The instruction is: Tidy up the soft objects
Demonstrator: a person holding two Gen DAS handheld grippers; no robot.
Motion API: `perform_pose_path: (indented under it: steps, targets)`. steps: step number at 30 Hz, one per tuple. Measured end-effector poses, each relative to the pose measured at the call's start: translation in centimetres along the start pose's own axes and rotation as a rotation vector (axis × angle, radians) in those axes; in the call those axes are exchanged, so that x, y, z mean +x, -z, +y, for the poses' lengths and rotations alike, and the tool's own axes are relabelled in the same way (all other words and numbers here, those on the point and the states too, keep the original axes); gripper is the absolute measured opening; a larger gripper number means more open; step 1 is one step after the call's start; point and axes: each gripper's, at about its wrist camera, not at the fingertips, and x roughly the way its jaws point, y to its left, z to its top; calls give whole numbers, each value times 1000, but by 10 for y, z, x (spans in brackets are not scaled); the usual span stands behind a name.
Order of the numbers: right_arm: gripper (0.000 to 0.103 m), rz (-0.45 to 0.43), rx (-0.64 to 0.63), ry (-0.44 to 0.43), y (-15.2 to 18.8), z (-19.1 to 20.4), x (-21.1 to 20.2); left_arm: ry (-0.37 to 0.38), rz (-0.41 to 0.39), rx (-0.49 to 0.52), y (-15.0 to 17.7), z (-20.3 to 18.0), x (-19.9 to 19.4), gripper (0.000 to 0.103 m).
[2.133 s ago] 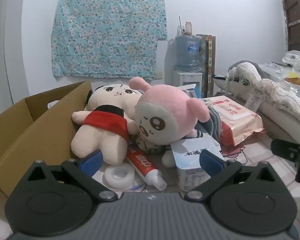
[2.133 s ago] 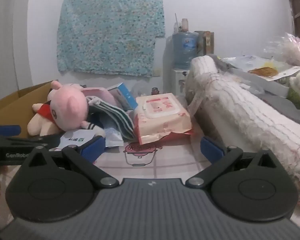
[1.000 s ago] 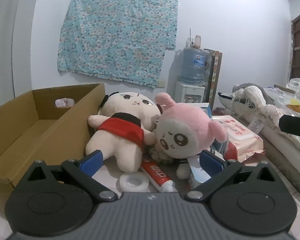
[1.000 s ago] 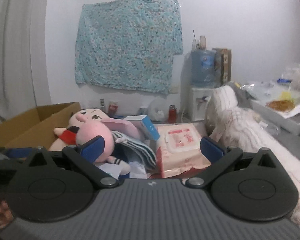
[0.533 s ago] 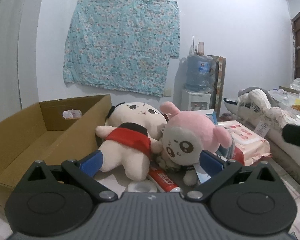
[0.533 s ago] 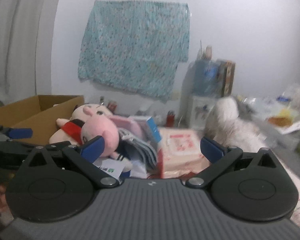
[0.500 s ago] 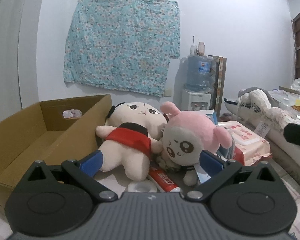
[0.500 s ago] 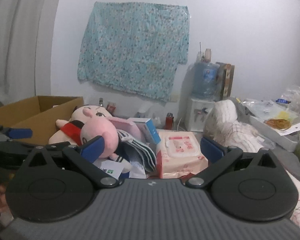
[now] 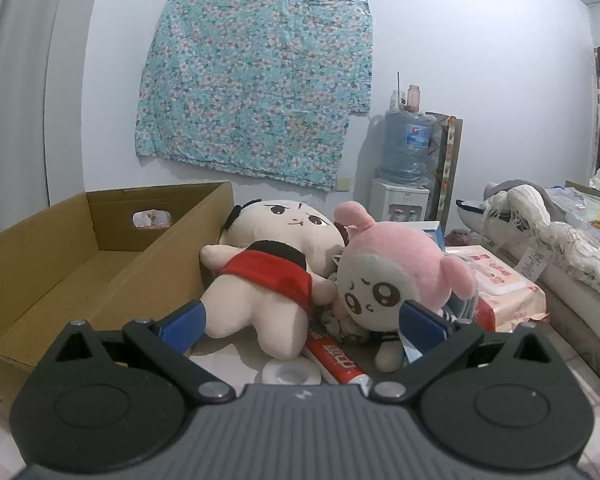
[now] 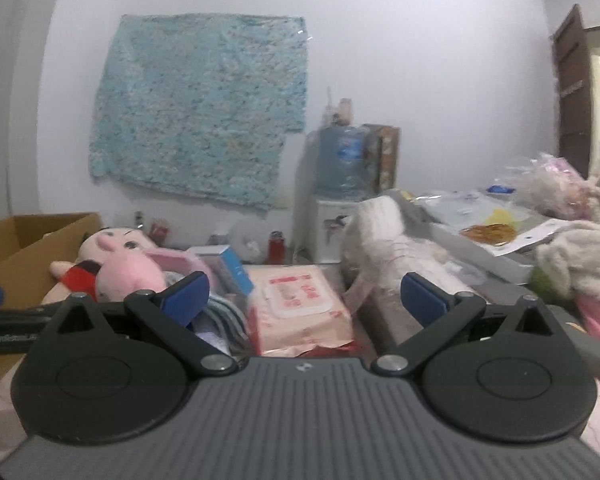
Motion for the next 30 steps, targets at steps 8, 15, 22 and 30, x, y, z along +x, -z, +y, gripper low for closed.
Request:
perform_pose_path:
  steps: [8,15,22,30]
  targets:
    - [102,30,105,-7,1,-18,-3,11,-3,8,1,0,-1,103]
    - [102,50,153,-169,2,-24,0,19,-9,19,0,-3,-3,103]
    - [102,17,24,-207,-5,0,-5,37,-22,42,-1,-9,-7,103]
    - [102,-21,36,-291,-25,8,6,54,-29,46,-3,-12,-7,103]
